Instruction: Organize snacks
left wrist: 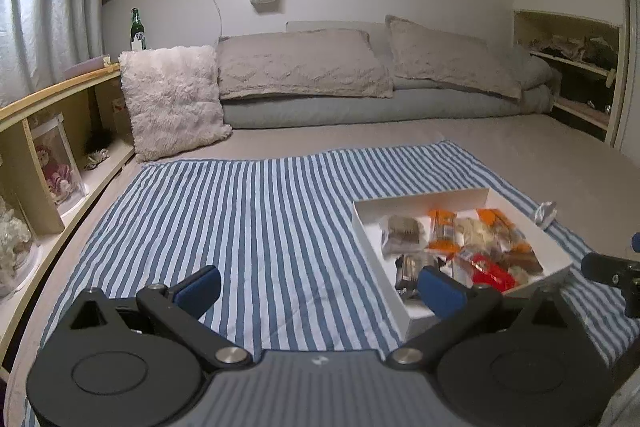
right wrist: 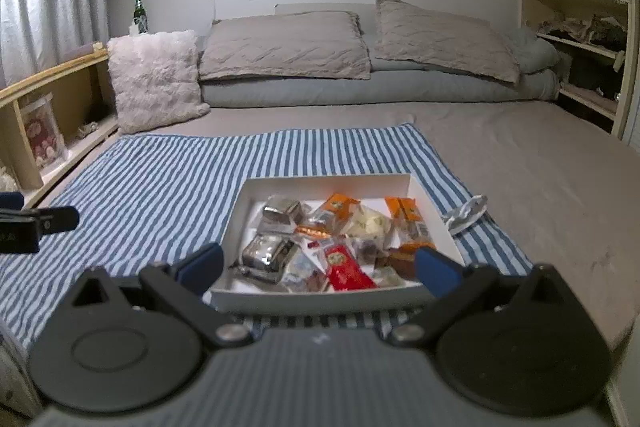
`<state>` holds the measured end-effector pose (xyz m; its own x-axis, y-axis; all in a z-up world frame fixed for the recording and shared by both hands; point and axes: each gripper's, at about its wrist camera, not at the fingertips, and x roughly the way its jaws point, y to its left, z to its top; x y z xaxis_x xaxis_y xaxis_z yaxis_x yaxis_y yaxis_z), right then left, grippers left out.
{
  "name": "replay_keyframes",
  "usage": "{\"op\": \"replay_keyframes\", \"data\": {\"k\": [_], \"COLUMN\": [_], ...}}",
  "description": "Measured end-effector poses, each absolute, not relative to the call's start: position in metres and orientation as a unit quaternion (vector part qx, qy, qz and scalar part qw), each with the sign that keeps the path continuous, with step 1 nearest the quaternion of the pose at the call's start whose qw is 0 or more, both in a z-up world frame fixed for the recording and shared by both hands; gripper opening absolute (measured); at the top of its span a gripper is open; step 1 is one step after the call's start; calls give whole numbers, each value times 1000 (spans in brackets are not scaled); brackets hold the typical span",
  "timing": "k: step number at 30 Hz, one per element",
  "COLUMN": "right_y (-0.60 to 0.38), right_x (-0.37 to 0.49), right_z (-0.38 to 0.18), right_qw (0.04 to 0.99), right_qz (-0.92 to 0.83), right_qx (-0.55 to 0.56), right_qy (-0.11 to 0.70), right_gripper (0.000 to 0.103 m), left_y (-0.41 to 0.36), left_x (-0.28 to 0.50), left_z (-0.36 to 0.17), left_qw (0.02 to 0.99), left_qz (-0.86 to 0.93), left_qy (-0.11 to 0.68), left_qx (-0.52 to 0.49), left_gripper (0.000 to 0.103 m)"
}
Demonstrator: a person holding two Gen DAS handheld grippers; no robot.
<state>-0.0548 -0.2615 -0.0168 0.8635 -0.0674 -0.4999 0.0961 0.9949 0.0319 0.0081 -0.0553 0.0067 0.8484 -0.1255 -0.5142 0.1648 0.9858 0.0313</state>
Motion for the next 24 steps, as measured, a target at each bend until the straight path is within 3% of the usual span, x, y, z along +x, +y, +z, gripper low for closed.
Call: {"op": "replay_keyframes", "data": {"k": [24], "right_y": [-256], "right_x": [-70], "right_z": [-30], "right_qw": [967], "right_qz": [-43], "right_qx": [17], "right_qy": [250], "right_gripper": [102], "left_y": [-47], "left_x": [-12], "left_z": [-6], "left_qw": [961], "left_qz": [-72], "left_qy": [263], "left_qx": [45], "left_gripper": [103]}}
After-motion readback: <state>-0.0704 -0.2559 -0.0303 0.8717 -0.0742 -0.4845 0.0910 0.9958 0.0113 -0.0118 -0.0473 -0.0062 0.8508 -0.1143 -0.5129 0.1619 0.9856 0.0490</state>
